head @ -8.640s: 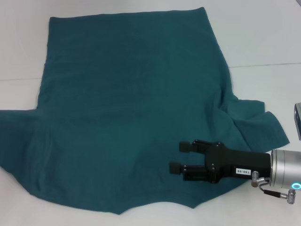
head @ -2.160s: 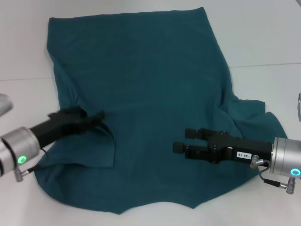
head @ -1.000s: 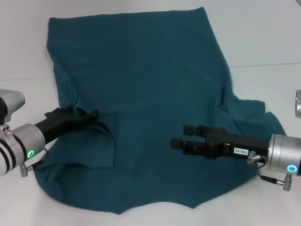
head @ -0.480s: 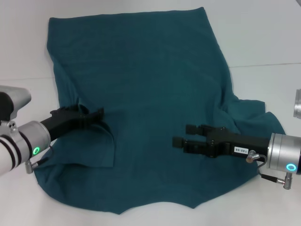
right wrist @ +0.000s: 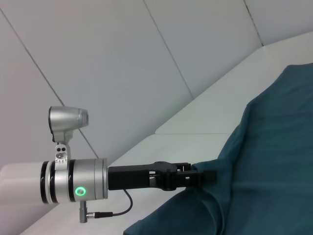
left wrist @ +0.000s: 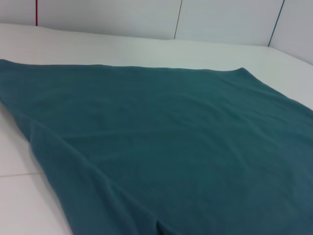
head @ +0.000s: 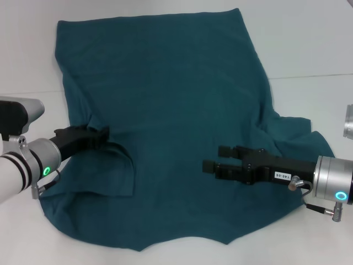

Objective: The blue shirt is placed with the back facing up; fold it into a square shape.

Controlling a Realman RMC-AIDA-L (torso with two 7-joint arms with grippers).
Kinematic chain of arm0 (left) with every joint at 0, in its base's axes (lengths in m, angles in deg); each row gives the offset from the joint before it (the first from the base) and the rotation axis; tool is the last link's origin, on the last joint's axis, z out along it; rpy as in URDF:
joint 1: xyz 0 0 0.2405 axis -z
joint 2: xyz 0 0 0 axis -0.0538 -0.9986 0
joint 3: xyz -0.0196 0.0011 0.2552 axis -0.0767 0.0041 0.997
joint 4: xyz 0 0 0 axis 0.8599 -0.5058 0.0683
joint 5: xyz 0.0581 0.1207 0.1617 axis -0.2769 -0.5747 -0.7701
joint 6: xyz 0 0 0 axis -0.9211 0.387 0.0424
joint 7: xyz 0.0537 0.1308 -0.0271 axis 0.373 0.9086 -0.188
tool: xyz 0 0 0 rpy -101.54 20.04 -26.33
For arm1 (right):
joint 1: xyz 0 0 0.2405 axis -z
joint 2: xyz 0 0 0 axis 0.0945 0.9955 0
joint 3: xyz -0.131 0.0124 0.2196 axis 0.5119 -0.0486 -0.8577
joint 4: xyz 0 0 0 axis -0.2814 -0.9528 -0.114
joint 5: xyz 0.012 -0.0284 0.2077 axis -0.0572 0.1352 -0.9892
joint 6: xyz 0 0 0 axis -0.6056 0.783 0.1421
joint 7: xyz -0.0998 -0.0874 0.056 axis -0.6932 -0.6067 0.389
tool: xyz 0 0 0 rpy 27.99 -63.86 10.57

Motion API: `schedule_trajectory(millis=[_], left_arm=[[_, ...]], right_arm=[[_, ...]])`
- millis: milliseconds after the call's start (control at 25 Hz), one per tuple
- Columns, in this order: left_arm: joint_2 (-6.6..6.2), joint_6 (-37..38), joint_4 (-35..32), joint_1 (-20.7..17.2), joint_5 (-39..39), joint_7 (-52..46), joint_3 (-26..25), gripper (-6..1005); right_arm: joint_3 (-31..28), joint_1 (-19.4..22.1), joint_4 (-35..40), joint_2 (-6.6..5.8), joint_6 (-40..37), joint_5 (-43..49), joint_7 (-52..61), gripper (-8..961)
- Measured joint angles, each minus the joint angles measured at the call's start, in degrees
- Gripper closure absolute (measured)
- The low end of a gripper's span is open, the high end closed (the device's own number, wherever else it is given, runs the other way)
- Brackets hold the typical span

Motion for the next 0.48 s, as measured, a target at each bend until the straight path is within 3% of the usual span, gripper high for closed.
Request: schedule_trajectory(millis=[280, 480], left_arm=[[0.00, 0.6, -0.1, 0.4, 0.0, -0.2, 0.0, 431], [-0.06, 1.0, -0.2, 1.4, 0.0, -0.2, 0.0, 673]], right_arm=[[-0.2, 0.1, -0.1, 0.00, 0.0, 0.0, -0.1, 38], [-0.2, 0.1, -0.1, 0.00, 0.2, 0.0, -0.1, 38]])
